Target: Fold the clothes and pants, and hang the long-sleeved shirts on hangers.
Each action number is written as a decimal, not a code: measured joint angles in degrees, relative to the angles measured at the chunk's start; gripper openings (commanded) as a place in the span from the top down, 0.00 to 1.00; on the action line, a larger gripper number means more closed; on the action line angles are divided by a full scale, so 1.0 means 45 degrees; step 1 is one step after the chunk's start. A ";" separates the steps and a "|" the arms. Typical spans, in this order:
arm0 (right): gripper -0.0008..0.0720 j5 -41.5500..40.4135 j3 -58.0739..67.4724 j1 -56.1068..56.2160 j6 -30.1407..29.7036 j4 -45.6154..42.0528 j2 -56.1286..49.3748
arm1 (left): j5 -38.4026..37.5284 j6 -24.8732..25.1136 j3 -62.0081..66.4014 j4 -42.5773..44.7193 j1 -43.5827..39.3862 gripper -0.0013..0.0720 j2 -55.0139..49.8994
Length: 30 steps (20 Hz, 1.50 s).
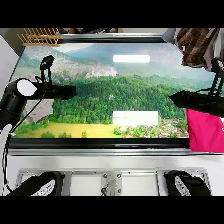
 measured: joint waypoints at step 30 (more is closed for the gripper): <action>0.96 0.0000 0.0000 0.0000 -0.0005 0.0000 -0.0005 | 0.1375 -0.1268 0.1554 0.4673 0.5945 0.02 -0.5897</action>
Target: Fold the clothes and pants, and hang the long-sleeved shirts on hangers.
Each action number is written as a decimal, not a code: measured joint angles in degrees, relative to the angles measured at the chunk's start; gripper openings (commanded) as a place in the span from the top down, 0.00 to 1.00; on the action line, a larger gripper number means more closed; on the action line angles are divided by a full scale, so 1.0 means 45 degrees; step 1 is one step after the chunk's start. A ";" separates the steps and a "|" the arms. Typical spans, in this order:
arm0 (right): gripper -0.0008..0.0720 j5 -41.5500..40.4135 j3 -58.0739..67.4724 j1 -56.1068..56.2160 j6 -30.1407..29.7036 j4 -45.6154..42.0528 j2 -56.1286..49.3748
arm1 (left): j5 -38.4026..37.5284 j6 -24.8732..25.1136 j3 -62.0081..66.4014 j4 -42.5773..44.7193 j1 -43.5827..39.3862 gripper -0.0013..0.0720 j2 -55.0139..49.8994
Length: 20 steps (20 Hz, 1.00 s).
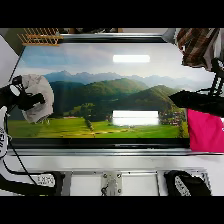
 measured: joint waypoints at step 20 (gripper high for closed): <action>0.96 0.0000 0.0000 0.0000 0.0000 0.0000 0.0000 | -0.0151 -0.0374 0.0437 -0.0923 -0.7927 0.97 0.5119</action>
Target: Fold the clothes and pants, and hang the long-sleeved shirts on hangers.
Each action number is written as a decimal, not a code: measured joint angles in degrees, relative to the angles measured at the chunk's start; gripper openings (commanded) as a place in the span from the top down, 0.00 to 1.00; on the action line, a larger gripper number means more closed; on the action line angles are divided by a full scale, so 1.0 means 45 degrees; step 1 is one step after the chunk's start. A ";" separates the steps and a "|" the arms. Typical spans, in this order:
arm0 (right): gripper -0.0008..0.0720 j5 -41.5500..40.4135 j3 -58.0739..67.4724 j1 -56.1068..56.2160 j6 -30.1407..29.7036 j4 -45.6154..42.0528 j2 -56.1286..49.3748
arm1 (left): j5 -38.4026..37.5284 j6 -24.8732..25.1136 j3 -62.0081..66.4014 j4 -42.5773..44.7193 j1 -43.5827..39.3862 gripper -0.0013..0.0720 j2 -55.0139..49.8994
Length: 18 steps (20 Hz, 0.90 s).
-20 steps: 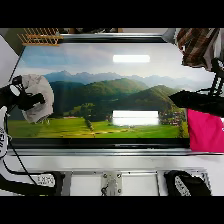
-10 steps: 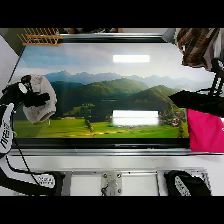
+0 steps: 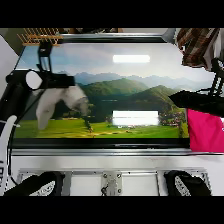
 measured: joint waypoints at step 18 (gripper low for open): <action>0.96 -0.1428 0.0015 -0.0719 -0.0039 0.0005 0.0092 | 0.0748 -0.2924 0.4697 -0.0068 -0.4148 0.06 -0.4046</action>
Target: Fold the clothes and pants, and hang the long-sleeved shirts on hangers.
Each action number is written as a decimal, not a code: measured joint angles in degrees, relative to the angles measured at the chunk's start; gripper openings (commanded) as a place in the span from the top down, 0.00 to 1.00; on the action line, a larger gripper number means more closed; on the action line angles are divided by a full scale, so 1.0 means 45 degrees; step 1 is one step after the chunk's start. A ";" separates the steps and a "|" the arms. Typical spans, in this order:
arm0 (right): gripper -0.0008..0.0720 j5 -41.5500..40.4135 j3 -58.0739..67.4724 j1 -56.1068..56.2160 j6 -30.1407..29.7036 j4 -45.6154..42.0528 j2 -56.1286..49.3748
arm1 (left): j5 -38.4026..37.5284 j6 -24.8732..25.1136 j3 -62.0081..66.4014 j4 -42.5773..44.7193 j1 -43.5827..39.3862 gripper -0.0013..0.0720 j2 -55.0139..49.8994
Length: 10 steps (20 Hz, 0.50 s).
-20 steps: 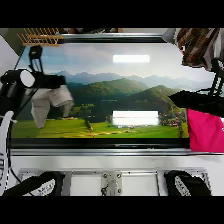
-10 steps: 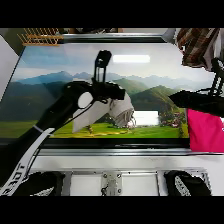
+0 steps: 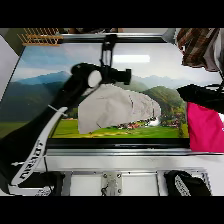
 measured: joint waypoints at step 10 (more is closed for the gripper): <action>0.97 0.0593 0.0005 -0.0044 -0.0005 0.0005 0.0000 | -0.0777 -0.2312 -1.2099 -0.2016 0.5688 0.06 0.7514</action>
